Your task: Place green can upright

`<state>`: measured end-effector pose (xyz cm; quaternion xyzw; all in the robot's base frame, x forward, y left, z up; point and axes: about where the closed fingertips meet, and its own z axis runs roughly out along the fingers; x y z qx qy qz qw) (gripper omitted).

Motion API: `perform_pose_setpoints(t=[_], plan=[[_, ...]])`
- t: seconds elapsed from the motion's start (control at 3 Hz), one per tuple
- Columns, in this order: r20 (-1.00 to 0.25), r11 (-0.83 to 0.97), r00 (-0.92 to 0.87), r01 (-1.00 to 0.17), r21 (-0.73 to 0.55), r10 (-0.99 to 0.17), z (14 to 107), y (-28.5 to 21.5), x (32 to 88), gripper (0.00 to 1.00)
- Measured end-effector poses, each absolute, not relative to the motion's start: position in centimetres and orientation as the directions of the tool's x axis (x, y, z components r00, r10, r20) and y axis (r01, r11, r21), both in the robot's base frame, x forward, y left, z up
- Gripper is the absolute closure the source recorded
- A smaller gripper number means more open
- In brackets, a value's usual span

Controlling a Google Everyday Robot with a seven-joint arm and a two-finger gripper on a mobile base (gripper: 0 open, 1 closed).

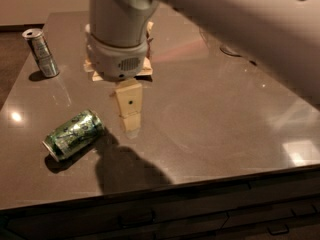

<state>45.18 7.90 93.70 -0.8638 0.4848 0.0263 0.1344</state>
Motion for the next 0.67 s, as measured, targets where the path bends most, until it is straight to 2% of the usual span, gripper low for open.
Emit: perform_pose_setpoints(t=[0.67], plan=[[-0.149, -0.601, 0.617, -0.787, -0.142, -0.773, 90.9, 14.3, 43.4, 0.00]])
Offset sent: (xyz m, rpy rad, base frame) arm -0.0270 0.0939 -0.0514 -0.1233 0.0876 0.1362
